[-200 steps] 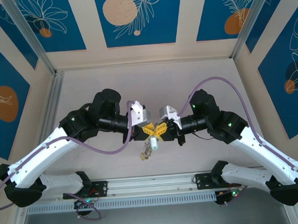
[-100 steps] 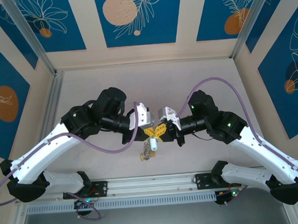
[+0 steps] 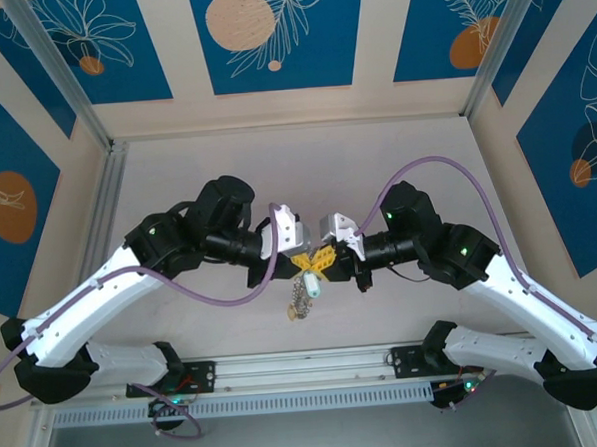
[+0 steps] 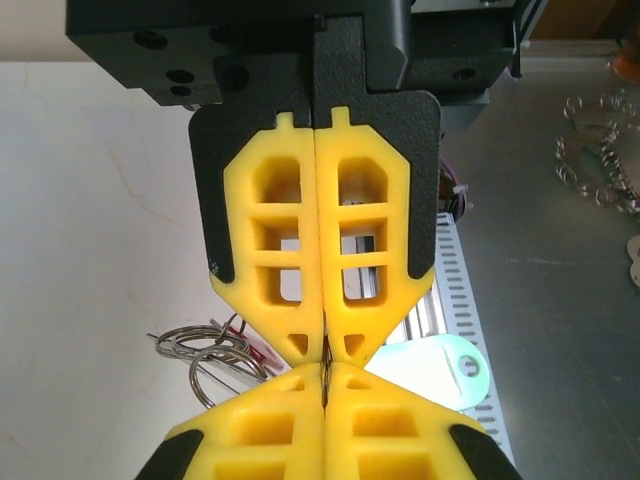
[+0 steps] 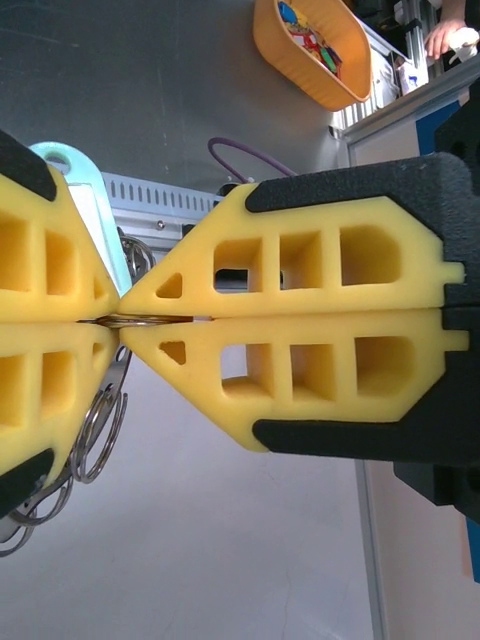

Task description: Put the keys on the keyring

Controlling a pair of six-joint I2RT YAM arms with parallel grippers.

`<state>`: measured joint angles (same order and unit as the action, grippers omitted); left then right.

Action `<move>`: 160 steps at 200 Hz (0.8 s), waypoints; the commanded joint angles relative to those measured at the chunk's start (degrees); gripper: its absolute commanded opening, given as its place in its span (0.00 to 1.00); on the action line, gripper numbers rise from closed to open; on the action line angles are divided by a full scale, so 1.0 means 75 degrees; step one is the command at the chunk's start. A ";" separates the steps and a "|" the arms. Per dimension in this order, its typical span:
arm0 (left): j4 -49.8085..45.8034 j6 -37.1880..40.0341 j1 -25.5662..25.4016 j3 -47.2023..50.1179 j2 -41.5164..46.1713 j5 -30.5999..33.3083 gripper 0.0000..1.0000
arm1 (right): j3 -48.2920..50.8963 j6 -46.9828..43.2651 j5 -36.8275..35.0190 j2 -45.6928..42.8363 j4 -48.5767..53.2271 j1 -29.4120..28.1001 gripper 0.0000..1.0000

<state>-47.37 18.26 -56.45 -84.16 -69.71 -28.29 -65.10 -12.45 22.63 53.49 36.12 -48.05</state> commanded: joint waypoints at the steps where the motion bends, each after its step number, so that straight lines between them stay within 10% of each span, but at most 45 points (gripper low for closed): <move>1: 0.0982 -0.0650 -0.0074 0.0494 0.0255 -0.0240 0.00 | 0.0071 0.0179 0.0216 -0.0220 -0.0714 -0.0073 0.00; 160: 0.4920 -0.2318 -0.0079 0.3006 0.1961 -0.0516 0.00 | 0.0254 0.0394 0.0609 -0.0698 -0.1124 -0.0015 0.00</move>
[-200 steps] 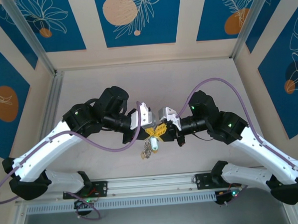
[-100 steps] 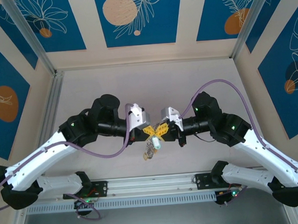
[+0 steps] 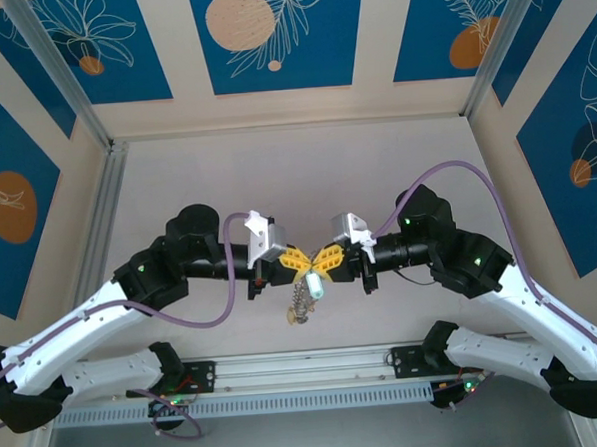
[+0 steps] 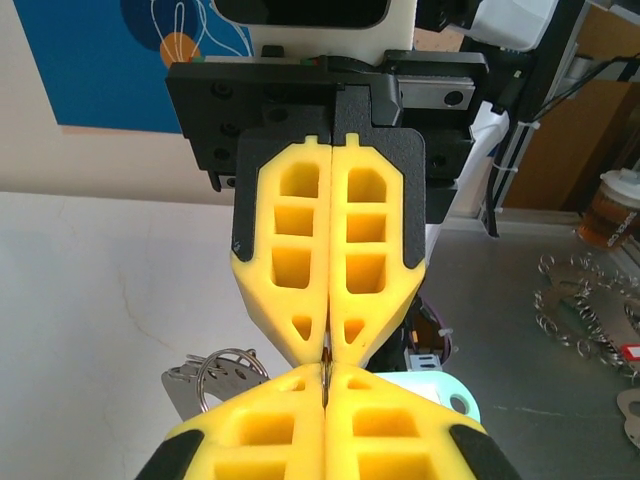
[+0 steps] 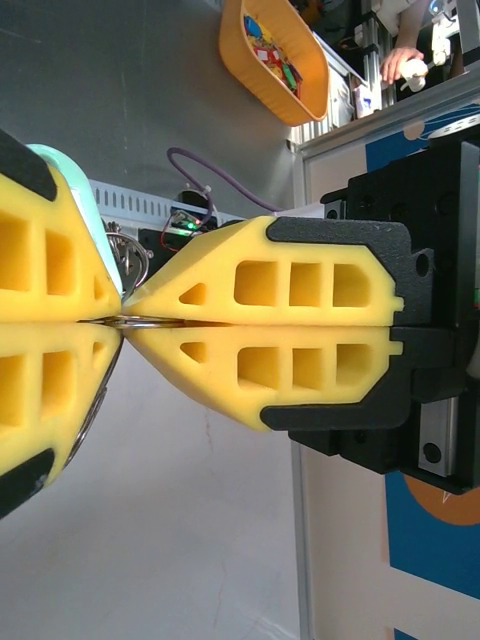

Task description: Put the keys on the keyring

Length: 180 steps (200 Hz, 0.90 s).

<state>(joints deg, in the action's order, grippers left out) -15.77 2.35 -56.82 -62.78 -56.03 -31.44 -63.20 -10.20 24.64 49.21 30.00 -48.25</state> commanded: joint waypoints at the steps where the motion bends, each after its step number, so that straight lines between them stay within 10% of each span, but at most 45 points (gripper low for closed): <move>1: 0.0713 -0.0184 -0.0030 0.0156 0.0135 -0.0097 0.00 | 0.0001 0.0094 0.0344 -0.0127 -0.0308 0.0011 0.00; 180: 0.1685 -0.0341 -0.0005 0.0801 0.0492 0.0042 0.00 | 0.0426 0.0488 0.0307 -0.0549 -0.0791 0.0146 0.00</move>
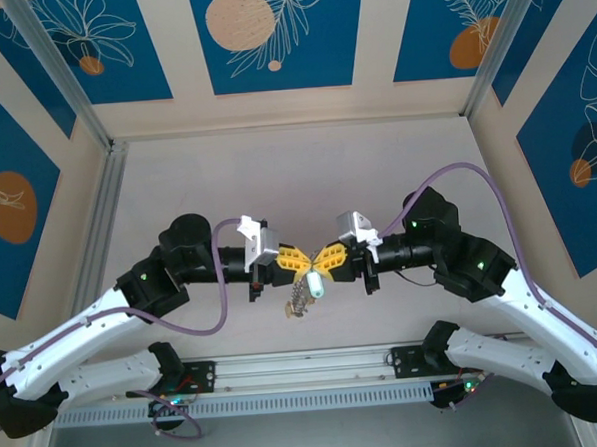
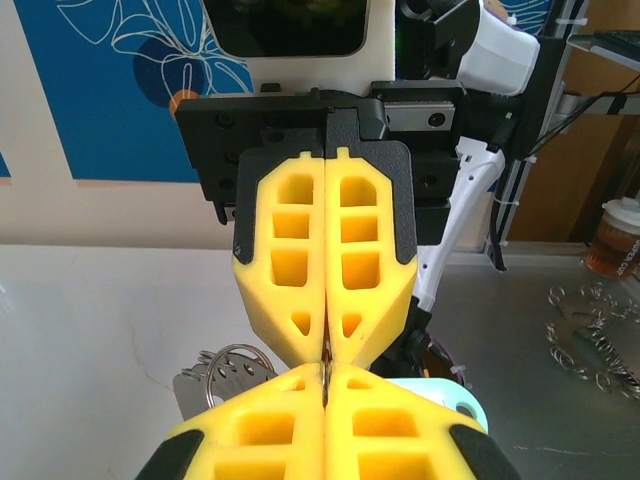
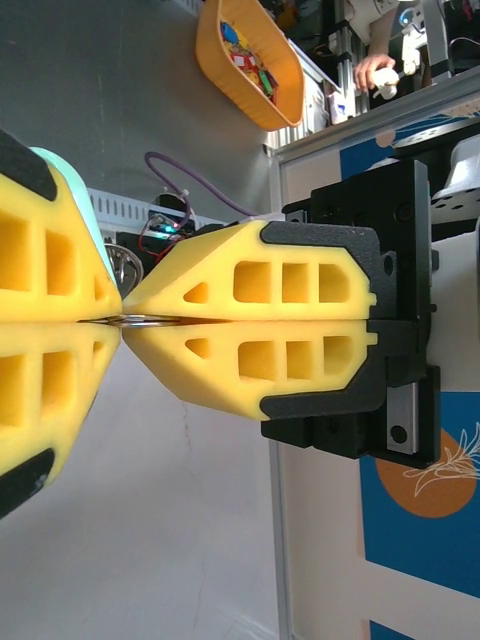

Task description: Put the keys on the keyring

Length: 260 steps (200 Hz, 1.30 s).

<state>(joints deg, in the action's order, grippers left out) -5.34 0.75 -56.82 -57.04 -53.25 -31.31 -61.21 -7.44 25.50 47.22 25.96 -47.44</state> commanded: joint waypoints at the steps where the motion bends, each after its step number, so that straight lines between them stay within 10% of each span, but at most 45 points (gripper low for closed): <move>1: 0.0304 -0.0132 -0.0006 0.0040 0.0125 0.0031 0.00 | 0.0165 0.0123 0.0190 -0.0284 -0.0262 0.0041 0.00; 260: 0.0345 0.0075 0.0181 0.0046 0.0105 0.0071 0.00 | 0.0375 0.0894 0.0189 -0.0487 -0.0833 0.0092 0.37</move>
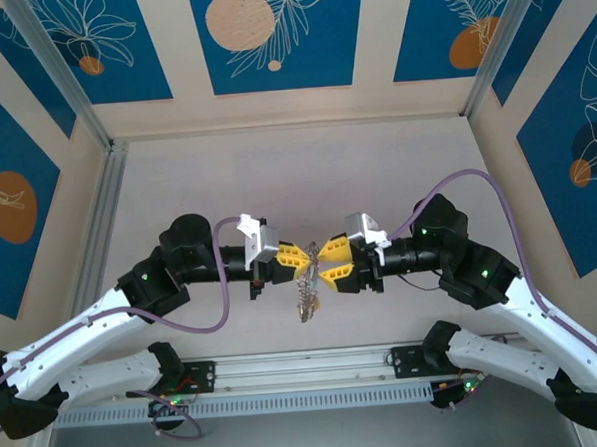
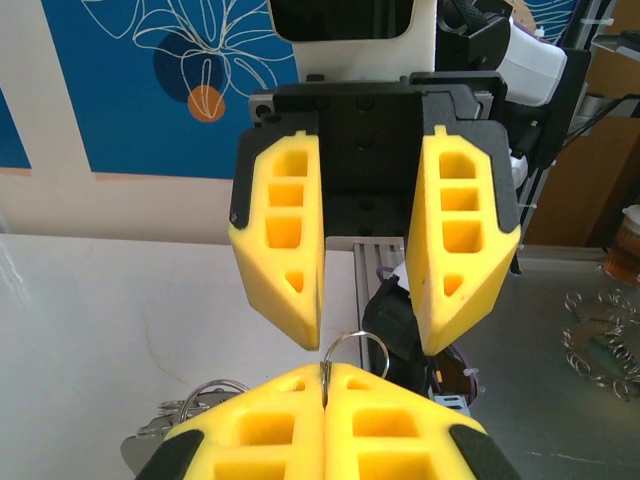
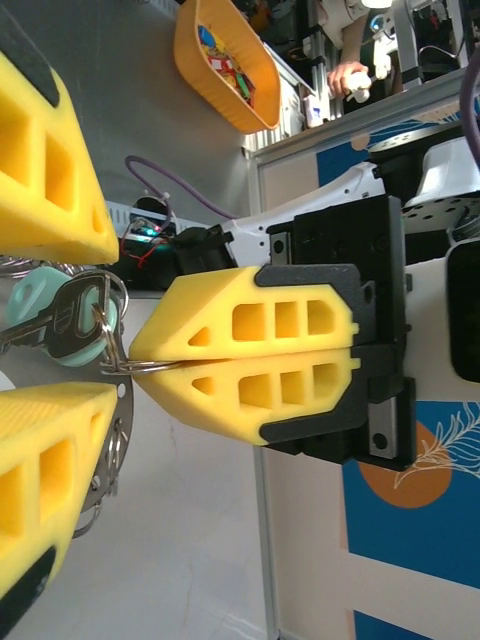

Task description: Put the keys on the keyring

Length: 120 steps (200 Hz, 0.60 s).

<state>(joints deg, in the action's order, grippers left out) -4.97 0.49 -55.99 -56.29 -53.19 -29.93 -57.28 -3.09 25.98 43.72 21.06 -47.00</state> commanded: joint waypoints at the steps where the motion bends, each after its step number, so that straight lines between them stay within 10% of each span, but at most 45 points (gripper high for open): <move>1: 0.0292 0.0110 0.0070 -0.0053 0.0096 -0.0111 0.00 | -0.0153 0.0322 0.0124 -0.0019 -0.0181 0.0033 0.37; 120: 0.0419 0.0204 0.0081 -0.0056 0.0037 -0.0108 0.00 | -0.0336 0.0693 0.0074 0.0383 0.0216 0.0173 0.15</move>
<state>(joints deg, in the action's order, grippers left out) -5.13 1.02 -55.72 -56.29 -53.21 -29.76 -58.89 0.99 25.89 47.44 21.87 -46.04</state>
